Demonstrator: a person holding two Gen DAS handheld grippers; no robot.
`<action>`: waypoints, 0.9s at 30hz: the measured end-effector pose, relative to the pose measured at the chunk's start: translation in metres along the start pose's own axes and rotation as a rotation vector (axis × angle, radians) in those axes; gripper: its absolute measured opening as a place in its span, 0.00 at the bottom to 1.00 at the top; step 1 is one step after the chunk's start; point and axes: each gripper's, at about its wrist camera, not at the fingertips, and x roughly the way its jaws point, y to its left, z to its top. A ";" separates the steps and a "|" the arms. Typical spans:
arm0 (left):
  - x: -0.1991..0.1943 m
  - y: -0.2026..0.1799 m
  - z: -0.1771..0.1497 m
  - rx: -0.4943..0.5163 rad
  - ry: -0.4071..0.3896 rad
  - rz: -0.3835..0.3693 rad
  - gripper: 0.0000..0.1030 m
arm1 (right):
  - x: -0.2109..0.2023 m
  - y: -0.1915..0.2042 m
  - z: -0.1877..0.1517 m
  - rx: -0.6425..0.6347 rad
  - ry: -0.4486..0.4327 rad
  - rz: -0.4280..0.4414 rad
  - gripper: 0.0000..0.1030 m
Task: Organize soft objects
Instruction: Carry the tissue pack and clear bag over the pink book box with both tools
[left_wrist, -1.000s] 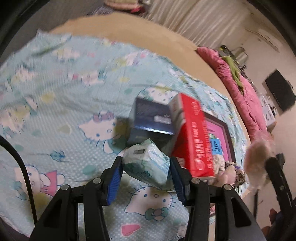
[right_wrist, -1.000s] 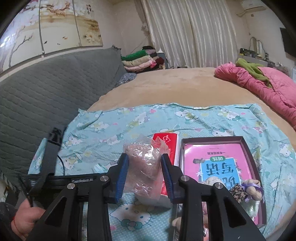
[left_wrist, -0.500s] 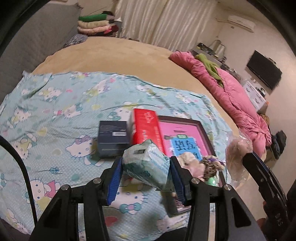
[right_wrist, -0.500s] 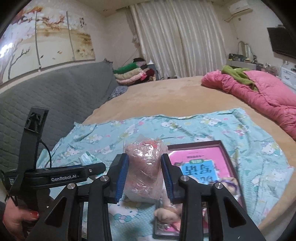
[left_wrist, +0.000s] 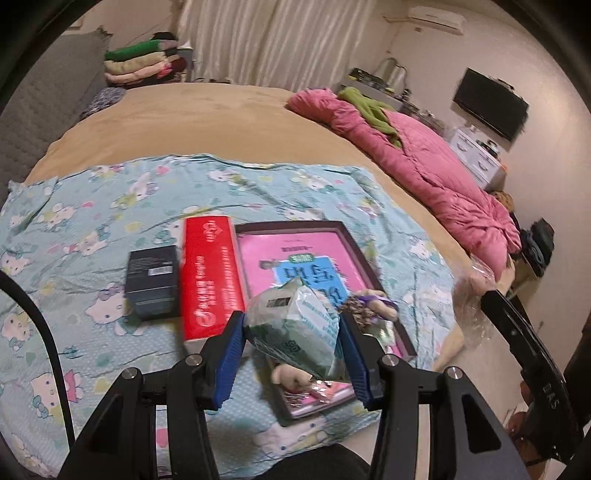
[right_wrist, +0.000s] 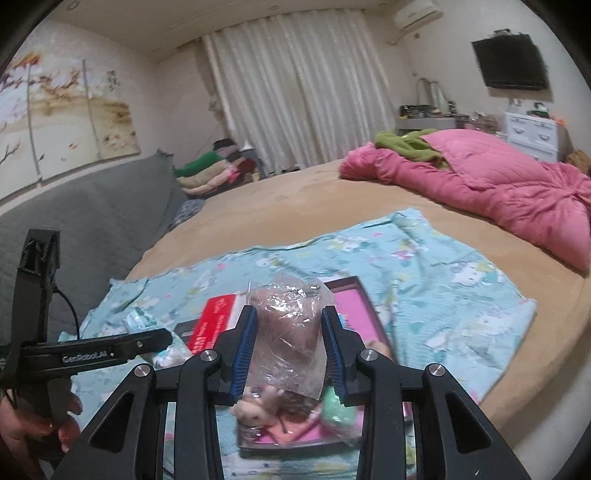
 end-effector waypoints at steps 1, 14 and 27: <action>0.002 -0.004 -0.001 0.009 0.003 -0.001 0.49 | -0.001 -0.005 -0.001 0.009 0.001 -0.007 0.36; 0.066 -0.054 -0.041 0.144 0.136 -0.038 0.49 | 0.015 -0.049 -0.031 0.089 0.060 -0.059 0.36; 0.114 -0.070 -0.053 0.206 0.194 -0.012 0.49 | 0.048 -0.065 -0.054 0.089 0.129 -0.059 0.36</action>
